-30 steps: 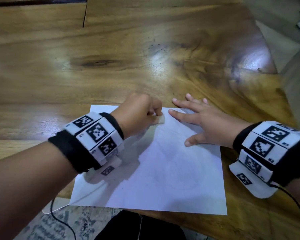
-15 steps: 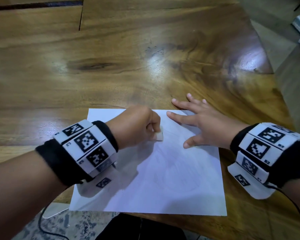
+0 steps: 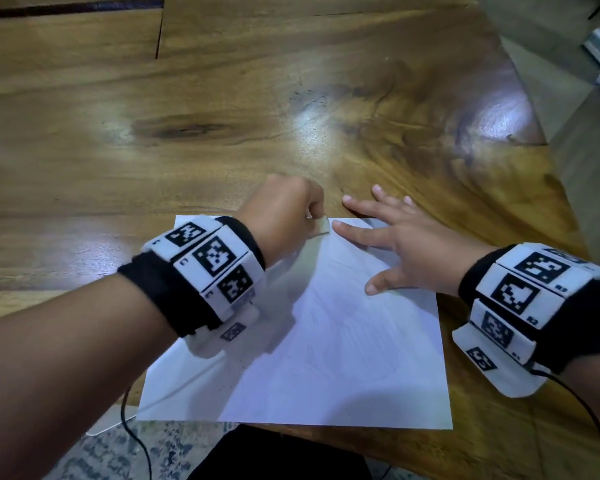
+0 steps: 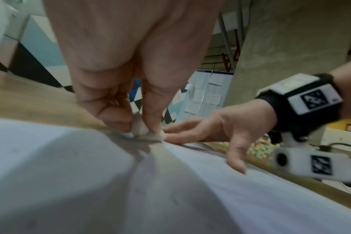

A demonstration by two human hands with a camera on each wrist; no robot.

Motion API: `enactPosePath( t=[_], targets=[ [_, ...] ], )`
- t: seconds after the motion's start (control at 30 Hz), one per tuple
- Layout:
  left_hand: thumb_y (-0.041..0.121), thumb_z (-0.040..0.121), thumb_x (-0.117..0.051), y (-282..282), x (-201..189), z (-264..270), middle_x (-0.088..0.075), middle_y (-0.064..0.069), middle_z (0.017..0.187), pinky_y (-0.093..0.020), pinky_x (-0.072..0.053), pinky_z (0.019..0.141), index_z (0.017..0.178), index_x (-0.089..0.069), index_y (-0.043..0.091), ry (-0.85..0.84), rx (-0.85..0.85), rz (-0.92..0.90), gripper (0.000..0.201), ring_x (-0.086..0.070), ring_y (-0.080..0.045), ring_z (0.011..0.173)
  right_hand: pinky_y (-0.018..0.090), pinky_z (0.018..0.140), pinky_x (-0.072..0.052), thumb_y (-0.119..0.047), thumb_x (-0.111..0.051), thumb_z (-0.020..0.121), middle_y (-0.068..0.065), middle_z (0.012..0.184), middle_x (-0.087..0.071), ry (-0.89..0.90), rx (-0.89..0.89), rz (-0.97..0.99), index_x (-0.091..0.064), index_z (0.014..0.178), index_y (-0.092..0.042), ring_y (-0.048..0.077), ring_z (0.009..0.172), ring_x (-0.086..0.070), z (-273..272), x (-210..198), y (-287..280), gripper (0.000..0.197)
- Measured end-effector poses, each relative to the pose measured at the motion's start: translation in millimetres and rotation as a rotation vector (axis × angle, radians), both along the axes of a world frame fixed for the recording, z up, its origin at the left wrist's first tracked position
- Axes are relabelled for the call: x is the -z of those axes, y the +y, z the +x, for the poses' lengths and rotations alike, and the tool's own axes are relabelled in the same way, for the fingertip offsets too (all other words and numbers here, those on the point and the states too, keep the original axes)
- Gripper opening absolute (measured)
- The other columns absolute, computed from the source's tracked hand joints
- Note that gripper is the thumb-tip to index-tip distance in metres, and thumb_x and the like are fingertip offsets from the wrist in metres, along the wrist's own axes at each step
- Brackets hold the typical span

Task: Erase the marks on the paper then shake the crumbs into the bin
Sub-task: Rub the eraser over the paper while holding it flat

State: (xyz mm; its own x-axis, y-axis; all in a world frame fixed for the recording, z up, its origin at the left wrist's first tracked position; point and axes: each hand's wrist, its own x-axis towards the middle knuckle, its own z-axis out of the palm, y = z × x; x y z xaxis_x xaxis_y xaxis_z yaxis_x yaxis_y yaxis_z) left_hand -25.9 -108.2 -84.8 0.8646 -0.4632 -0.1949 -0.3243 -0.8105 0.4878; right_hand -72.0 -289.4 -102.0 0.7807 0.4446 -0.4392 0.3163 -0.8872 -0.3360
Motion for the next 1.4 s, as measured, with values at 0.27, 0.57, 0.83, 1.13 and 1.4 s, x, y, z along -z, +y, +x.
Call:
enactPosePath(
  t=[0.27,0.57,0.83,1.13,1.4],
  targets=[
    [0.015,0.077,-0.064,11.2,2.2,-24.7,-0.047,0.012,0.055,-0.021,-0.032,0.053,0.079,-0.067,0.014,0.116,0.112,0.006,0.004,-0.052,-0.016,0.062,0.029,0.108,0.015,-0.045,-0.068,0.074,-0.019,0.154,0.01,0.003,0.007,0.018,-0.006,0.138,-0.048,0.014,0.141,0.023,-0.5,1.0,-0.5,0.089],
    [0.018,0.075,-0.067,13.5,8.0,-37.3,-0.041,0.01,0.055,-0.013,-0.027,0.049,0.064,-0.06,0.017,0.06,0.233,-0.047,0.013,-0.04,-0.011,0.054,0.031,0.11,0.014,-0.046,-0.068,0.074,-0.019,0.154,0.01,0.007,0.012,0.018,-0.011,0.14,-0.048,0.014,0.141,0.022,-0.3,0.0,0.1,0.087],
    [0.021,0.077,-0.066,5.3,8.9,-13.4,-0.052,-0.002,0.073,-0.025,-0.033,0.062,0.08,-0.067,0.012,-0.021,0.169,-0.039,0.01,-0.048,-0.019,0.068,0.027,0.106,0.014,-0.047,-0.067,0.074,-0.018,0.154,0.01,0.005,0.011,0.014,-0.004,0.138,-0.048,0.015,0.142,0.022,-0.3,1.1,-0.6,0.09],
    [0.014,0.069,-0.072,41.8,2.2,-34.3,-0.056,0.002,0.061,-0.008,-0.033,0.056,0.072,-0.067,0.02,0.15,0.25,-0.082,0.008,-0.045,-0.009,0.057,0.028,0.107,0.016,-0.046,-0.067,0.075,-0.019,0.154,0.01,0.007,0.015,0.027,-0.01,0.14,-0.048,0.013,0.141,0.023,-1.0,0.3,-0.8,0.087],
    [0.019,0.075,-0.068,20.9,8.6,-27.5,-0.059,-0.005,0.073,-0.025,-0.034,0.06,0.082,-0.069,0.017,0.016,0.183,-0.066,0.007,-0.053,-0.02,0.066,0.028,0.108,0.016,-0.045,-0.068,0.074,-0.02,0.154,0.009,0.009,0.029,0.034,-0.012,0.139,-0.049,0.012,0.141,0.023,-1.1,0.1,-0.7,0.086]
  ],
)
